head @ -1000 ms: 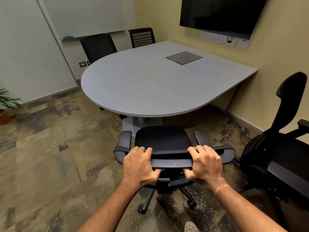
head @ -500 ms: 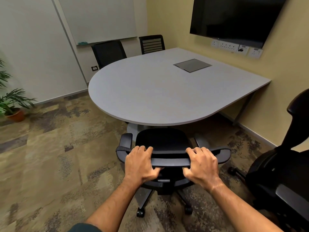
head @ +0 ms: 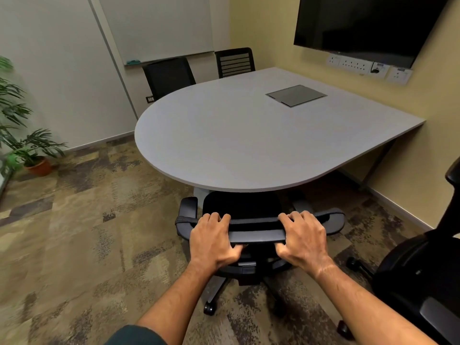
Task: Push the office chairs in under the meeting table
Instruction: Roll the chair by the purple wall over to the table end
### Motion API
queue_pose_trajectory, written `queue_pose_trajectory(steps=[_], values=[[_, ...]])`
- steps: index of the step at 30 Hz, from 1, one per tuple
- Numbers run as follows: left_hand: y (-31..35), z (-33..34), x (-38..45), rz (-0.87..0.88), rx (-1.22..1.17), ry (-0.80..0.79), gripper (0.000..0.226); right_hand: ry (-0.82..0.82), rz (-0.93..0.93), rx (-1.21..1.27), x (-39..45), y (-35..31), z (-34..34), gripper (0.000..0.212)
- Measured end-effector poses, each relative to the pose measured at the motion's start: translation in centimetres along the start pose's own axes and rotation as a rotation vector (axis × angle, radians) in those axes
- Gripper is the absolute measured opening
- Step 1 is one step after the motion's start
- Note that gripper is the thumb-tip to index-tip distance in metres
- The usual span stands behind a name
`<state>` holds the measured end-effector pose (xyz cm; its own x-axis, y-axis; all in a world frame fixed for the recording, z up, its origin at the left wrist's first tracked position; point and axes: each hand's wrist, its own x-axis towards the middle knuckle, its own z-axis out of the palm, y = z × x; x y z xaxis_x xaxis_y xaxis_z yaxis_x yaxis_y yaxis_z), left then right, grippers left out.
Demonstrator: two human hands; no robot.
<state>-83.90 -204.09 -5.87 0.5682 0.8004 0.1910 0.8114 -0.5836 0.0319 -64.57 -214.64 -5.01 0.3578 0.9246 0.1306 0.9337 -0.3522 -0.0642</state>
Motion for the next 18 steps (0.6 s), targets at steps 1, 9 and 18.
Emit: queue_pose_trajectory(steps=[1, 9, 18], values=[[0.1, 0.1, 0.3, -0.001, 0.002, 0.002, 0.066, 0.0, -0.003, 0.003, 0.3, 0.2, 0.1, 0.053], [1.3, 1.0, 3.0, 0.001, 0.015, 0.013, 0.072, -0.002, -0.019, -0.016, 2.9, 2.1, 0.2, 0.053], [2.7, 2.0, 6.9, 0.003, 0.037, 0.025, 0.07, -0.003, -0.033, -0.048, 6.3, 4.5, 0.5, 0.056]])
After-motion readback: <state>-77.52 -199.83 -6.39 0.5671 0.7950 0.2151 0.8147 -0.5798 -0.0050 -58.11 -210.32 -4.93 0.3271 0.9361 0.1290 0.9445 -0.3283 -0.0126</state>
